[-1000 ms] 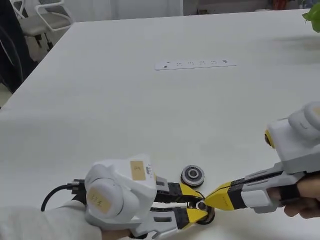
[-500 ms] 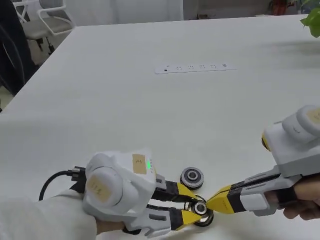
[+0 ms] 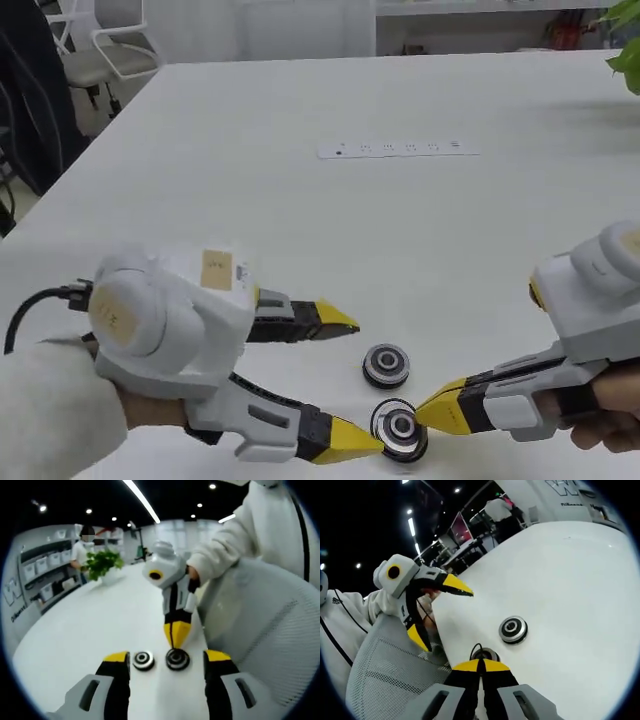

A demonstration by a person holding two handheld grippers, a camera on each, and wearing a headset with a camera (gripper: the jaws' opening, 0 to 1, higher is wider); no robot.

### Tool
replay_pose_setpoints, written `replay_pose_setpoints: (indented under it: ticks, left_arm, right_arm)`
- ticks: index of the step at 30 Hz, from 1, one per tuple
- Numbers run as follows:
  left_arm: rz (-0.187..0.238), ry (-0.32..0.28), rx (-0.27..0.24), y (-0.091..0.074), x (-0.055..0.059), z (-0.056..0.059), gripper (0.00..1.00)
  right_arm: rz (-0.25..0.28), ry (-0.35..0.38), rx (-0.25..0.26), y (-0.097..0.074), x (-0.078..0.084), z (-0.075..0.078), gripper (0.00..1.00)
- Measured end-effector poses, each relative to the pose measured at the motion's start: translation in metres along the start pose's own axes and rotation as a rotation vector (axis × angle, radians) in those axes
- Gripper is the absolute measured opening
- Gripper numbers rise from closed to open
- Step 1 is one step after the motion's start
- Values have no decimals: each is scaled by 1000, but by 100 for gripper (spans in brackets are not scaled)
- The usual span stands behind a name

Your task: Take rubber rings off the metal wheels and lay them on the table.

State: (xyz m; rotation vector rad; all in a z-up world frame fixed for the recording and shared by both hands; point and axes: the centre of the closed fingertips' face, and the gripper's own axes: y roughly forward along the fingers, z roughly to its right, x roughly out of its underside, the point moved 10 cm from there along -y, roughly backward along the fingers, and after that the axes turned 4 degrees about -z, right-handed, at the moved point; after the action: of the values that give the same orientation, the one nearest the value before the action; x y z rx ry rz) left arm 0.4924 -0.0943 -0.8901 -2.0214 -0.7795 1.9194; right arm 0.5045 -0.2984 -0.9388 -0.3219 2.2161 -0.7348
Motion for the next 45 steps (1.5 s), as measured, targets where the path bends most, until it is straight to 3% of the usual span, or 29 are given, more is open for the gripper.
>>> replay_pose_setpoints:
  ticks: [9, 15, 20, 29, 35, 45]
  left_arm:
    - [23, -8, -82, -35, -3, -2, 71]
    - [-5, -9, -129, -56, 4, 5, 78]
    - [12, -69, -174, -73, 11, 9, 82]
    - [16, -142, -213, -81, 27, 23, 84]
    - [-7, -180, -238, -84, 38, 29, 84]
    - [27, -240, -284, -89, 42, 32, 84]
  right_arm:
    - [24, 9, -4, -8, -4, 1, 0]
    - [54, 16, 2, -14, -6, 1, 0]
    - [87, 17, -1, -19, -9, -3, 0]
    - [135, 20, 0, -26, -15, -6, 0]
    - [165, 14, 1, -31, -20, -8, 0]
    - [203, -22, 8, -39, -31, -14, 0]
